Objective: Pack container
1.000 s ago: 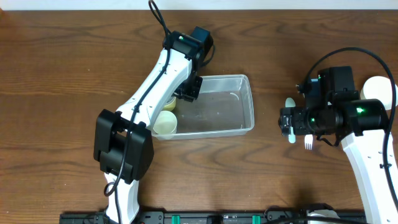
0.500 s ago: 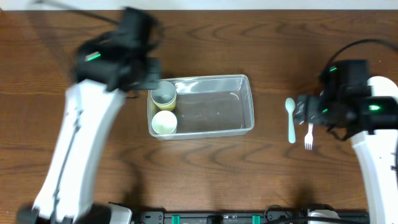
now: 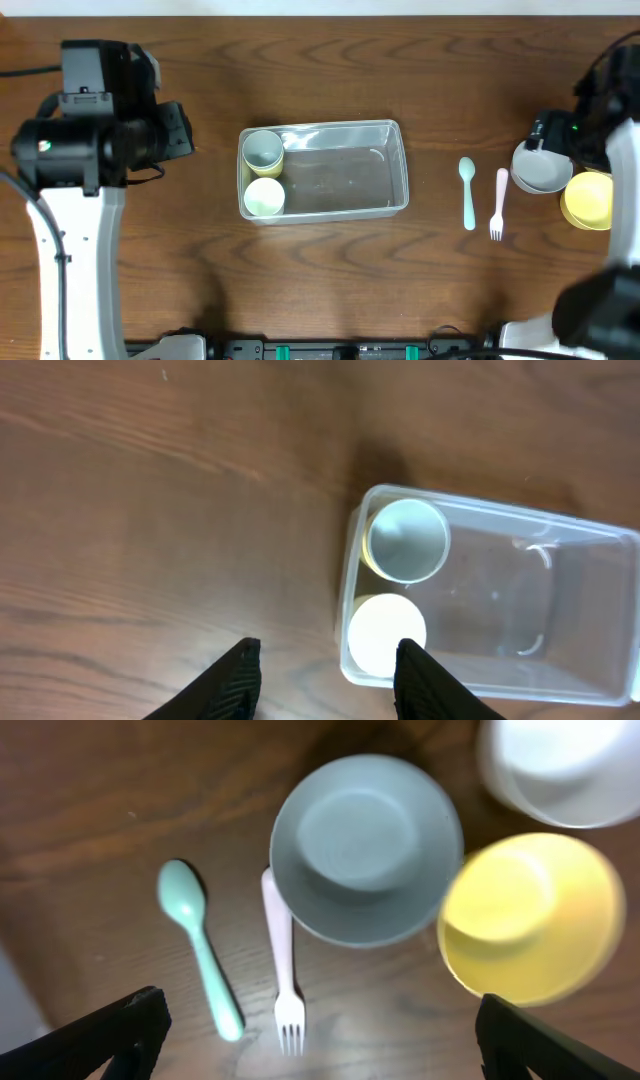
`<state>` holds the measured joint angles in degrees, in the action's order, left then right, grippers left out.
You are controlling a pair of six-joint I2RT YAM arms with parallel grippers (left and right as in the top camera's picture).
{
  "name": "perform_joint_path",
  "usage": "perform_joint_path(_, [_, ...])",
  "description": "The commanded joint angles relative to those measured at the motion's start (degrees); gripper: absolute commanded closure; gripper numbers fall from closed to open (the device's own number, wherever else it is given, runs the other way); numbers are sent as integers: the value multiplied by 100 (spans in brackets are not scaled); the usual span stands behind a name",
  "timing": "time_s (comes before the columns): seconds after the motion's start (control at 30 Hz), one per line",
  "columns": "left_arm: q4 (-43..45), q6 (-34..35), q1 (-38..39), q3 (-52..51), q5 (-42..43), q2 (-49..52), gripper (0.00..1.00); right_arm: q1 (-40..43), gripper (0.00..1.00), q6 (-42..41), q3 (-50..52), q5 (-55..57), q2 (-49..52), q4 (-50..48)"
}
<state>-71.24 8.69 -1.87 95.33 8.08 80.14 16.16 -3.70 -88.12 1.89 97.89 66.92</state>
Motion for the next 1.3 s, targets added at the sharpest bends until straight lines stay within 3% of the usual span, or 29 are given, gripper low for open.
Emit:
perform_joint_path(0.0, [192, -114, -138, -549, 210, 33, 56, -7, 2, 168, -24, -24, 415, -107])
perform_joint_path(0.27, [898, -116, -284, -1902, 503, 33, 56, -343, 6, 337, -24, -20, 1285, -592])
perform_joint_path(0.7, [896, -118, -284, -2081, 503, 35, 56, -490, 28, 332, -24, -20, 2116, -785])
perform_joint_path(1.0, [898, -118, -284, -2081, 501, 35, 56, -490, 71, 334, -24, -20, 2129, -804])
perform_joint_path(1.27, [901, -118, -284, -2081, 501, 35, 56, -490, 94, 334, -24, -20, 2129, -802])
